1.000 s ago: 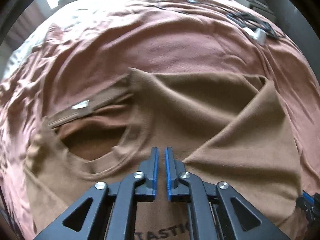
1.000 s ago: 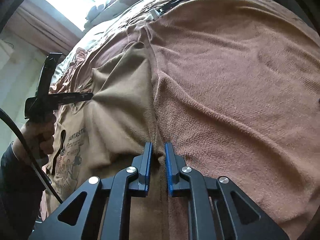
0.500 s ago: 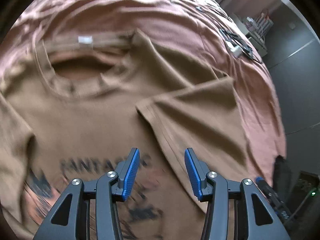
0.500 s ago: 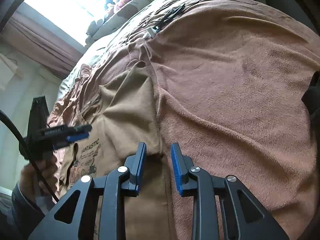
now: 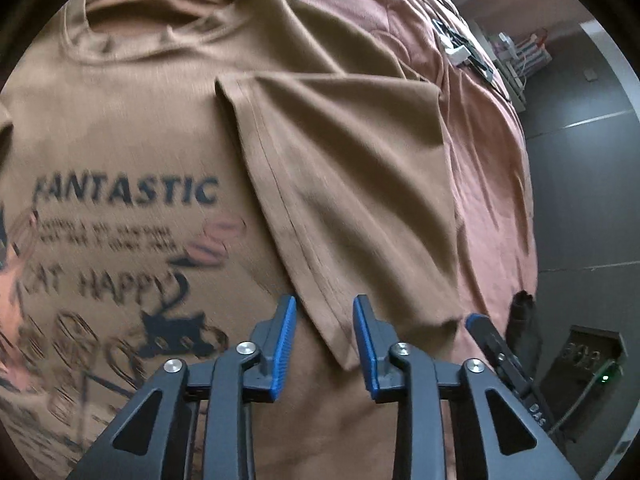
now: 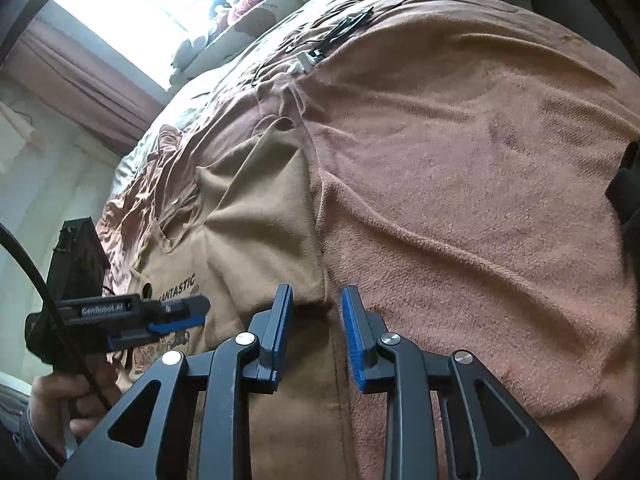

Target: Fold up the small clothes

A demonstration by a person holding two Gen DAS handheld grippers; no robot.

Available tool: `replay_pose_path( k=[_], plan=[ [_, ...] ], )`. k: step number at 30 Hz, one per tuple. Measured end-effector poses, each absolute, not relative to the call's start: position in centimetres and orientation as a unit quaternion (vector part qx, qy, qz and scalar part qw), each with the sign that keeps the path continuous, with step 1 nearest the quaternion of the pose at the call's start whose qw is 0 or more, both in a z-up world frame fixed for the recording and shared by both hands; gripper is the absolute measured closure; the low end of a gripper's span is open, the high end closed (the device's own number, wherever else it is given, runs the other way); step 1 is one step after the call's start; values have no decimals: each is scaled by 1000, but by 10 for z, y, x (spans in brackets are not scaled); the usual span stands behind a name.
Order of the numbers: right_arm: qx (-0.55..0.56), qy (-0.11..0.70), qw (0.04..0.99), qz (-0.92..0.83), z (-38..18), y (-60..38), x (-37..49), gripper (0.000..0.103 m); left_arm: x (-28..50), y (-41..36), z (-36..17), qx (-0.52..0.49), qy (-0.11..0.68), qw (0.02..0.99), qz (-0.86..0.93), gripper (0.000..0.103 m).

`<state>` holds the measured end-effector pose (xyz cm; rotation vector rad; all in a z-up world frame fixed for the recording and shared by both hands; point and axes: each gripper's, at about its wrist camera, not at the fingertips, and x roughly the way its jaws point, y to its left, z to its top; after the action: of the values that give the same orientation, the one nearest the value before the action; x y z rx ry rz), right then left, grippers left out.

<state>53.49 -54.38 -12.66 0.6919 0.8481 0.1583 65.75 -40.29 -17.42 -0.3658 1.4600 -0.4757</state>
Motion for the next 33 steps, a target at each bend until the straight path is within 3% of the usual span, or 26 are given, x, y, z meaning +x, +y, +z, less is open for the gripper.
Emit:
replay_pose_path(
  k=[6,8,22,33],
  plan=[
    [330,405,849,84,-130,-543,538,80,648,-400,-182,-191,661,697,-203,73],
    [331,403,849,82,-131,-543,539,80,648,-400,-182,-185,658,703,-199,100],
    [328,391,856,79,-132,-537,544,80,644,-404,-143,-135,633,728,-228,100],
    [292,440,848,45,-138,-533,548,83,653,-402,-172,-98,658,718,-204,94]
  ],
)
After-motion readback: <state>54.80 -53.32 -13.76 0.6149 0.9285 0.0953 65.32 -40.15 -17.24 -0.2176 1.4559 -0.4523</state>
